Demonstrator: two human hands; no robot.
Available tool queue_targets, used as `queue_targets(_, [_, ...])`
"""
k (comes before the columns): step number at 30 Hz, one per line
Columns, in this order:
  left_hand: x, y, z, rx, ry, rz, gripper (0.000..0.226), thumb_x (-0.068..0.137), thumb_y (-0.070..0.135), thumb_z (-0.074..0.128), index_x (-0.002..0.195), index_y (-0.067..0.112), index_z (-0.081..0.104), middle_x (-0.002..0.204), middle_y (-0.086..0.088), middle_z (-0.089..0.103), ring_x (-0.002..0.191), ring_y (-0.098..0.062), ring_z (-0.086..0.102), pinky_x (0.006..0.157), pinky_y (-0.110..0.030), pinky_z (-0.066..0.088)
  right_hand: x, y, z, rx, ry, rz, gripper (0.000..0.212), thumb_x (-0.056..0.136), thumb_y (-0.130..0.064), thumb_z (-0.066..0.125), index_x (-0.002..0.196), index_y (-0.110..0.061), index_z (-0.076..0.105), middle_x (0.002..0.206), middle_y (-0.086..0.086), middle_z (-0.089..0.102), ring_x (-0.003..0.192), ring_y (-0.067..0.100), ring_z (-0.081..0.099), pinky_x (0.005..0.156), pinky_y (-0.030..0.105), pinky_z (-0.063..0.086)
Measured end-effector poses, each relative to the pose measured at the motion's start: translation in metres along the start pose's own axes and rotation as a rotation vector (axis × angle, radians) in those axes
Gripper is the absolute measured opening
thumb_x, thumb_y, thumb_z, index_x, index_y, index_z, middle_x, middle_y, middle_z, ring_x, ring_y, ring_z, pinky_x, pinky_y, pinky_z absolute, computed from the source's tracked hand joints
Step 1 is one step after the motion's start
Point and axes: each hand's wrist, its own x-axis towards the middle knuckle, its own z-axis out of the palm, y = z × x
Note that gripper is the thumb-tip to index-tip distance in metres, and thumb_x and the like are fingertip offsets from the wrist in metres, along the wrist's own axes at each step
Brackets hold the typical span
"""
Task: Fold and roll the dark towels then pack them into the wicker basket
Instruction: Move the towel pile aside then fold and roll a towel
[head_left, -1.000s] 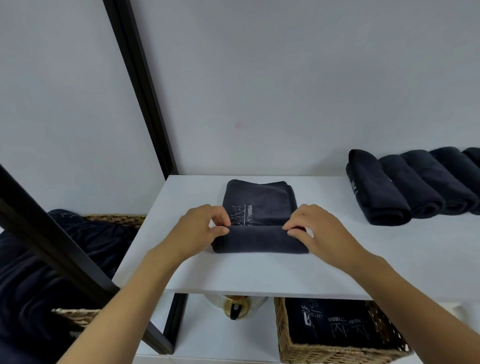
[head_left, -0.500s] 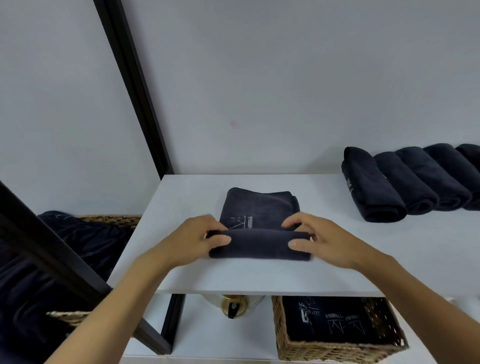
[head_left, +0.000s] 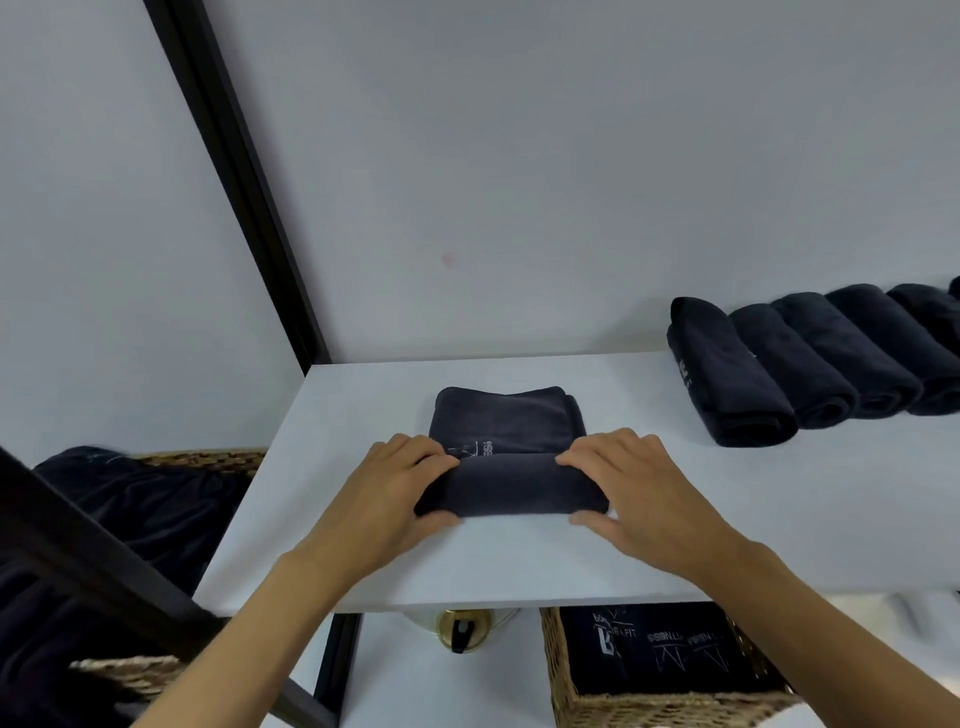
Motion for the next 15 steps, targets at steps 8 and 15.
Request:
queue_targets(8, [0.059, -0.023, -0.027, -0.477, -0.447, -0.366, 0.023, 0.097, 0.036, 0.053, 0.078, 0.033, 0.065, 0.079, 0.009, 0.063, 0.075, -0.010, 0.057, 0.072, -0.025, 0.041, 0.058, 0.018, -0.022, 0.559, -0.215, 0.351, 0.013, 0.097, -0.034, 0.053, 0.107, -0.030, 0.061, 0.103, -0.009, 0.063, 0.091, 0.014, 0.062, 0.082, 0.030, 0.050])
queue_targets(15, [0.062, -0.006, -0.012, -0.147, 0.032, -0.341, 0.008, 0.092, 0.022, 0.062, 0.089, 0.025, 0.069, 0.090, 0.007, 0.060, 0.086, -0.015, 0.053, 0.077, -0.027, 0.042, 0.066, 0.014, -0.011, 0.291, 0.059, 0.184, 0.013, 0.095, -0.021, 0.054, 0.094, -0.029, 0.064, 0.097, -0.009, 0.058, 0.090, 0.014, 0.052, 0.083, 0.035, 0.043])
